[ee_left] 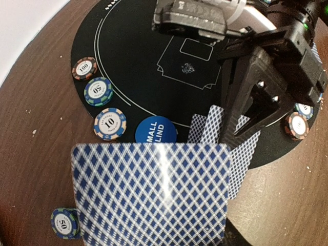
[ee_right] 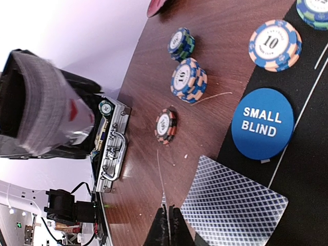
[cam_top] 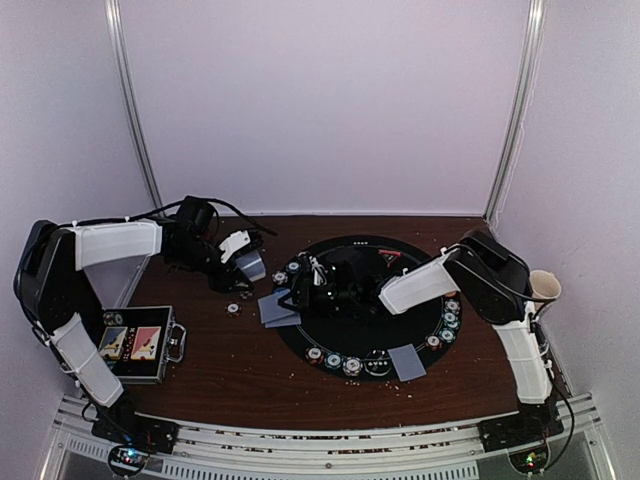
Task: Distribute texas hold em gaming equipment
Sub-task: Distribute the poker card in the small blind area.
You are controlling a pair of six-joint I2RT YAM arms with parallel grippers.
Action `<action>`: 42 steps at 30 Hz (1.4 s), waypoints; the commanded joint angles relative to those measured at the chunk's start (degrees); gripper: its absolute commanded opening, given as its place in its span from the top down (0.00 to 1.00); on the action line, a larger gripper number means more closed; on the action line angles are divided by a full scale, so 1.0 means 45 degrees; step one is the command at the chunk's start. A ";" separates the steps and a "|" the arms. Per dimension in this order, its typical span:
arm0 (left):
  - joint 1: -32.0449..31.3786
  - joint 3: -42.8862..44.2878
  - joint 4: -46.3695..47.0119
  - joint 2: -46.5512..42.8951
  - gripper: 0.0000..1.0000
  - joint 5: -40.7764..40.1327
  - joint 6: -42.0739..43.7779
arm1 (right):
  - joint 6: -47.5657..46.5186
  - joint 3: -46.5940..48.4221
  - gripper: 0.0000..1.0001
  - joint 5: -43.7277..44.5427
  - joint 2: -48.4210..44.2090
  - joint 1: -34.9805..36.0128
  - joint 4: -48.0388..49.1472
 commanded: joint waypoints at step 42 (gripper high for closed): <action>0.0021 0.0193 0.0039 -0.0449 0.52 0.0974 0.0172 | -0.2093 -0.0770 0.47 0.3042 -0.2405 -0.0504 -0.3527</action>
